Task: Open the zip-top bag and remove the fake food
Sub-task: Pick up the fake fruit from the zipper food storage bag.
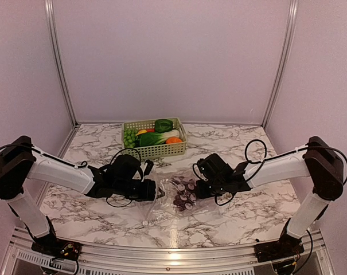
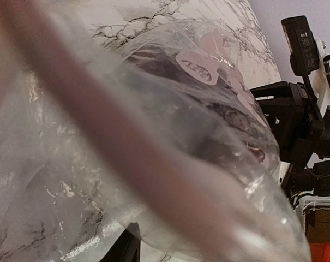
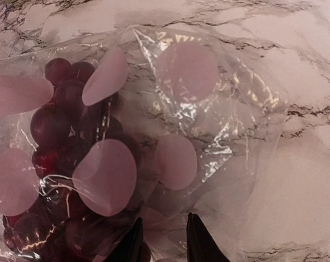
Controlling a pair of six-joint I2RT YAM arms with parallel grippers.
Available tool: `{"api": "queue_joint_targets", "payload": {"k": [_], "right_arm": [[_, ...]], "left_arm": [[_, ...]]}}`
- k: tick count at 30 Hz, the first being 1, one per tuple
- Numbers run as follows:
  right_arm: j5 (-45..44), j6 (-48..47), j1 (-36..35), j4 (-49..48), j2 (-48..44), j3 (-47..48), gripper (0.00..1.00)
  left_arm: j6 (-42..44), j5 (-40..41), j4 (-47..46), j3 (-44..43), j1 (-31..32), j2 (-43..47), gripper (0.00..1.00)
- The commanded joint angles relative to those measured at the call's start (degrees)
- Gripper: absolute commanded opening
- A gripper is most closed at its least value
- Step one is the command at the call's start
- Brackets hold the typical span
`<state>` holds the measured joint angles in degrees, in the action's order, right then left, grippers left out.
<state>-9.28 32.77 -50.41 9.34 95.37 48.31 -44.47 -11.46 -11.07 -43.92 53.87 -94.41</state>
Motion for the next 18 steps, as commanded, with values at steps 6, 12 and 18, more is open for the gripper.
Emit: {"api": "queue_joint_targets", "payload": {"k": [6,12,18], "right_arm": [[3.55,-0.29,-1.64,-2.08,2.49,2.79,0.3],[3.78,-0.3,-1.71,-2.31,2.66,2.72,0.32],[4.34,-0.17,-1.76,-2.7,2.87,2.74,0.39]], "left_arm": [[0.29,-8.71,-8.3,-3.2,1.51,-6.21,0.47],[1.39,-12.01,-10.68,-4.47,2.81,-6.99,0.56],[4.65,-10.95,-4.8,-7.67,3.81,-8.11,0.6]]}}
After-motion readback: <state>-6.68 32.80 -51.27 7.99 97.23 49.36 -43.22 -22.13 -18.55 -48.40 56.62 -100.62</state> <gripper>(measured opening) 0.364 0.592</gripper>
